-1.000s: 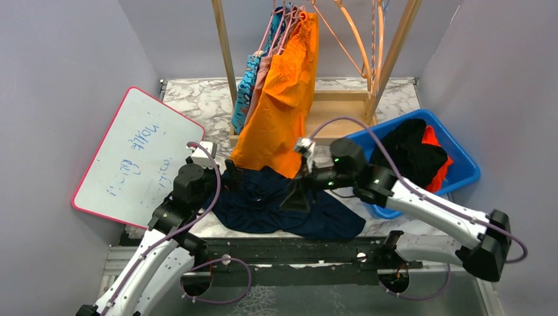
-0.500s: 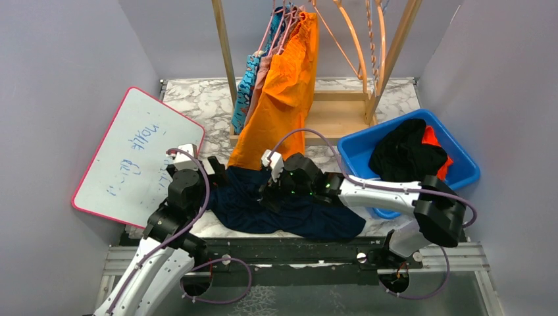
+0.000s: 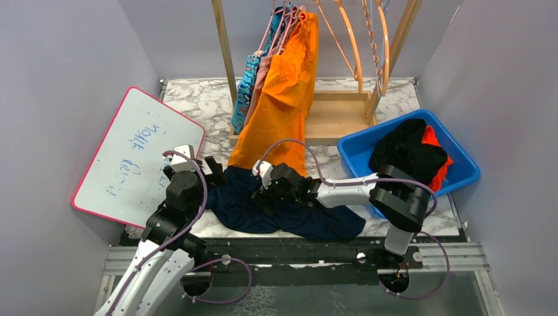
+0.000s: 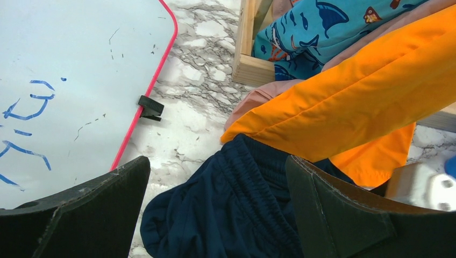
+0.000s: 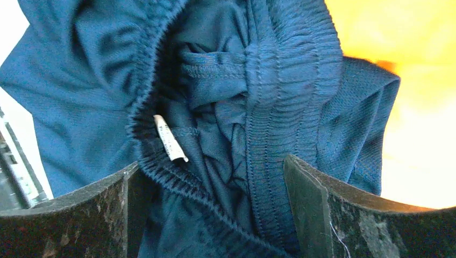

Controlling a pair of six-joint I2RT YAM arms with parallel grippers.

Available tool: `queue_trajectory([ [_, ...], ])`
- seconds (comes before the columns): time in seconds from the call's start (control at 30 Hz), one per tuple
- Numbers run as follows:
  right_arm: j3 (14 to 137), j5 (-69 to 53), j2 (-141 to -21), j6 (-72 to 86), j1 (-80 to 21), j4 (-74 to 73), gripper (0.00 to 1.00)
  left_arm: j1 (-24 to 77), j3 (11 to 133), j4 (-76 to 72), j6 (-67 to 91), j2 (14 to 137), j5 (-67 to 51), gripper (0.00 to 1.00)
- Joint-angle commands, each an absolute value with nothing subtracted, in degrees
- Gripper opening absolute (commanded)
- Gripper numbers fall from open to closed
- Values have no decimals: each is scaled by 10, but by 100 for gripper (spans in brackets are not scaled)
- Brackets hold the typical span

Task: Remove the shorts from the hanger
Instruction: Pick up the shorts at the center of the board.

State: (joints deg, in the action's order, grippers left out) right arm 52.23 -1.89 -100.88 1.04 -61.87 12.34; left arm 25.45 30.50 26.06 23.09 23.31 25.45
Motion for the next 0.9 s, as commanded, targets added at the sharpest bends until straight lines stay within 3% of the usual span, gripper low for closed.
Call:
queue_trajectory([
  [0.0, 522, 60, -1056, 5, -639, 108, 81, 250, 311, 256, 231, 242, 251, 99],
  [0.07, 530, 63, -1063, 13, -648, 79, 74, 251, 310, 257, 231, 243, 250, 99],
  [0.23, 536, 28, -1054, 31, -659, 42, 14, 250, 309, 255, 230, 242, 248, 99],
  [0.3, 536, 27, -1041, 41, -662, 32, 5, 250, 309, 255, 230, 243, 246, 99],
  [0.37, 531, 31, -1016, 48, -665, 34, 2, 250, 309, 254, 230, 243, 247, 99],
  [0.87, 446, 4, -644, 20, -668, 181, 1, 250, 309, 254, 229, 232, 250, 99],
])
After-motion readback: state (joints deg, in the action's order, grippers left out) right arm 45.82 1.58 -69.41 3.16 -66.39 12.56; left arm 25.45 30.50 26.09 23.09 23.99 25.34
